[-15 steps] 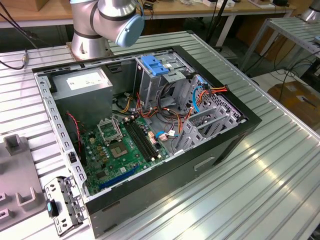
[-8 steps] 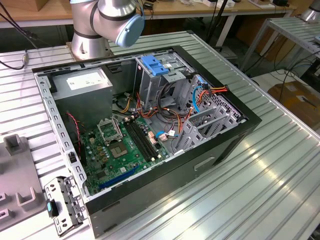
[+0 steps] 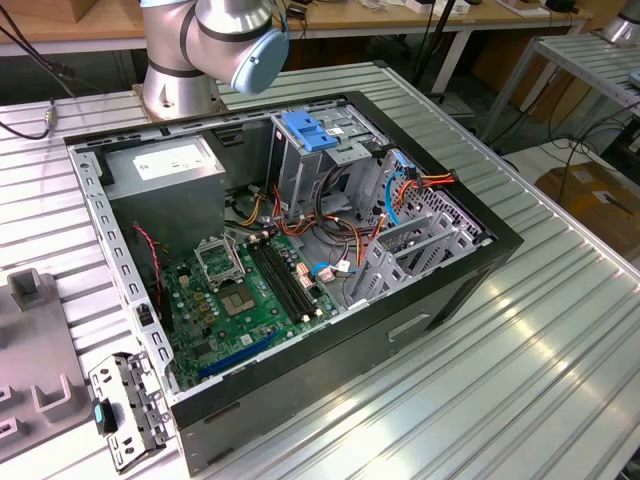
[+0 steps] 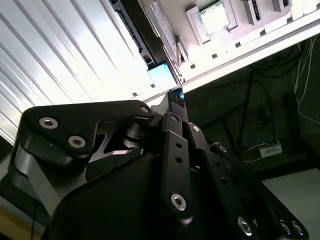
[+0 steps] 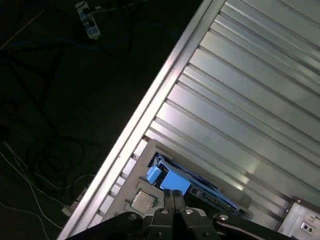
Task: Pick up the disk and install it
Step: 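Pick up the disk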
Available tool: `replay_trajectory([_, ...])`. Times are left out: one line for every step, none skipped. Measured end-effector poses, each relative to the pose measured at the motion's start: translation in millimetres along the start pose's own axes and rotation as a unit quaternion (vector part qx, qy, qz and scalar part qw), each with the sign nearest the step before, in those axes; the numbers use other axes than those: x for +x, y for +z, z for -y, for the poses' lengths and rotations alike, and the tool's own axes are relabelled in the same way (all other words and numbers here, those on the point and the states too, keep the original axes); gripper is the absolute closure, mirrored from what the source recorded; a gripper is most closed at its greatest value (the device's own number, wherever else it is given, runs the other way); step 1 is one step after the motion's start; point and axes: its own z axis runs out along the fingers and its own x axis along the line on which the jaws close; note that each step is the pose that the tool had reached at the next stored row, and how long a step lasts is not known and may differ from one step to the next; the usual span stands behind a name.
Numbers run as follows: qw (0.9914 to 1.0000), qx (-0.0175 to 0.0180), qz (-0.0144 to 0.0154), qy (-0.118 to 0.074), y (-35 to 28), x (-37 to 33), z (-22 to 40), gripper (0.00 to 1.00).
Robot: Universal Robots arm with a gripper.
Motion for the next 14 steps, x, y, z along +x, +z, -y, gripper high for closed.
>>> replay_trajectory([0.99995, -0.0001, -0.0004, -0.01, 0.0, 0.0, 0.0, 0.89])
replay_trajectory([0.99981, -0.0002, -0.0008, -0.019, 0.0, 0.0, 0.0, 0.89])
replay_trajectory([0.99917, -0.0003, -0.0018, -0.041, 0.0, 0.0, 0.0, 0.89])
replay_trajectory([0.9985, -0.0005, -0.0024, -0.055, 0.0, 0.0, 0.0, 0.89])
replay_trajectory([0.9977, -0.0006, -0.0029, -0.068, 0.0, 0.0, 0.0, 0.89])
replay_trajectory([0.99696, -0.0007, -0.0034, -0.078, 0.0, 0.0, 0.0, 0.89])
replay_trajectory([0.99492, -0.0008, -0.0043, -0.101, 0.0, 0.0, 0.0, 0.89])
replay_trajectory([0.99324, -0.0009, -0.005, -0.116, 0.0, 0.0, 0.0, 0.89])
replay_trajectory([0.99128, -0.0011, -0.0057, -0.132, 0.0, 0.0, 0.0, 0.89])
replay_trajectory([0.98908, -0.0012, -0.0064, -0.147, 0.0, 0.0, 0.0, 0.89])
replay_trajectory([0.98649, -0.0013, -0.0071, -0.164, 0.0, 0.0, 0.0, 0.89])
replay_trajectory([0.98511, -0.0014, -0.0074, -0.172, 0.0, 0.0, 0.0, 0.89])
replay_trajectory([0.98348, -0.0015, -0.0078, -0.181, 0.0, 0.0, 0.0, 0.89])
replay_trajectory([0.98164, -0.0015, -0.0082, -0.191, 0.0, 0.0, 0.0, 0.89])
